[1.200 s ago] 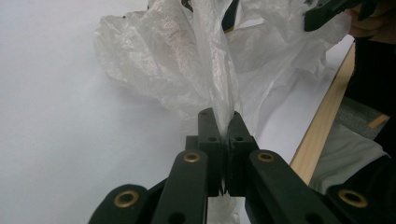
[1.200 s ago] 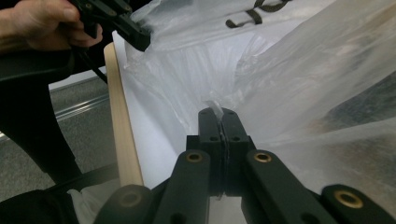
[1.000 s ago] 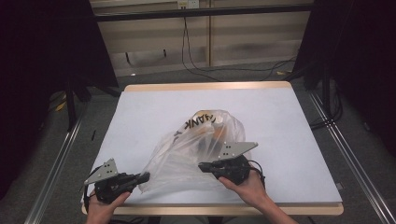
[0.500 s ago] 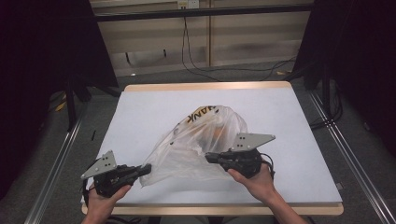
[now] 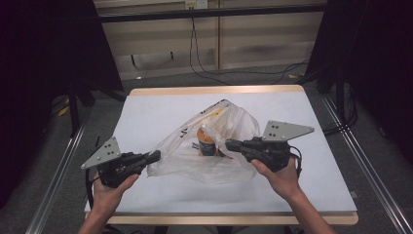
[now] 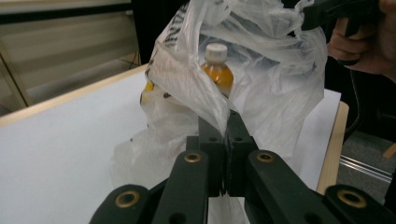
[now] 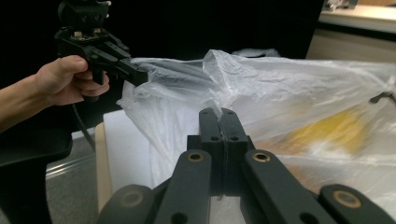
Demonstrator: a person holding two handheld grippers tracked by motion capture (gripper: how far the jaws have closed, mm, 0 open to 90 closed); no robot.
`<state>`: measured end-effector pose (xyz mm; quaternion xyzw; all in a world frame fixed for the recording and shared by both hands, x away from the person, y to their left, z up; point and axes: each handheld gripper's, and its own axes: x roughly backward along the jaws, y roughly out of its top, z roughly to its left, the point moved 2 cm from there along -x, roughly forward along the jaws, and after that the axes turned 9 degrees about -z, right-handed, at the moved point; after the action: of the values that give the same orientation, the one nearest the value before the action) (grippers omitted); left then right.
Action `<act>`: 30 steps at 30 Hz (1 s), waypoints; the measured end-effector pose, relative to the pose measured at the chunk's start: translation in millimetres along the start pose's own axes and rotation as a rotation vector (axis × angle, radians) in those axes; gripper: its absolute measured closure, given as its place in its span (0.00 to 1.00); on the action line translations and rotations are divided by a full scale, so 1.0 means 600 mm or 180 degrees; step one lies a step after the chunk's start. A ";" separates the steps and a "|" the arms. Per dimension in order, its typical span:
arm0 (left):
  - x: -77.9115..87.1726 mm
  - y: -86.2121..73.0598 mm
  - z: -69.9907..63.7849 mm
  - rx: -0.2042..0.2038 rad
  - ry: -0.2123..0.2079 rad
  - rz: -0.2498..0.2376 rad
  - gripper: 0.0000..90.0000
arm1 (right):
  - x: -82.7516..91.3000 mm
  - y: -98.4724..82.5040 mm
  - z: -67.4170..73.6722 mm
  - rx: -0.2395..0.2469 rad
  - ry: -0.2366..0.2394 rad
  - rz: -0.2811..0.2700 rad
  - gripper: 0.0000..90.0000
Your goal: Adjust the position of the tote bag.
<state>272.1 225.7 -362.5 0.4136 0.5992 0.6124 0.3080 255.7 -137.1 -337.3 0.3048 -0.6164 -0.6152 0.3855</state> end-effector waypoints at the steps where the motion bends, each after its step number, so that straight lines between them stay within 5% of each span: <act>1: -0.001 0.008 0.002 -0.0041 0.0003 -0.0008 0.99 | 0.003 0.004 -0.002 0.0003 -0.0019 -0.0028 1.00; 14: -0.021 0.075 0.020 -0.0086 0.0067 -0.0210 0.99 | 0.045 0.056 -0.039 0.0060 -0.0232 -0.0274 1.00; 30: -0.014 0.127 0.093 0.0033 0.0338 -0.0295 0.99 | 0.126 0.144 -0.111 0.0122 -0.0737 -0.0647 1.00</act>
<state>334.3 238.0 -291.4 0.3539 0.6364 0.6155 0.3015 282.0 -231.2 -247.7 0.3000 -0.6344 -0.6702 0.2417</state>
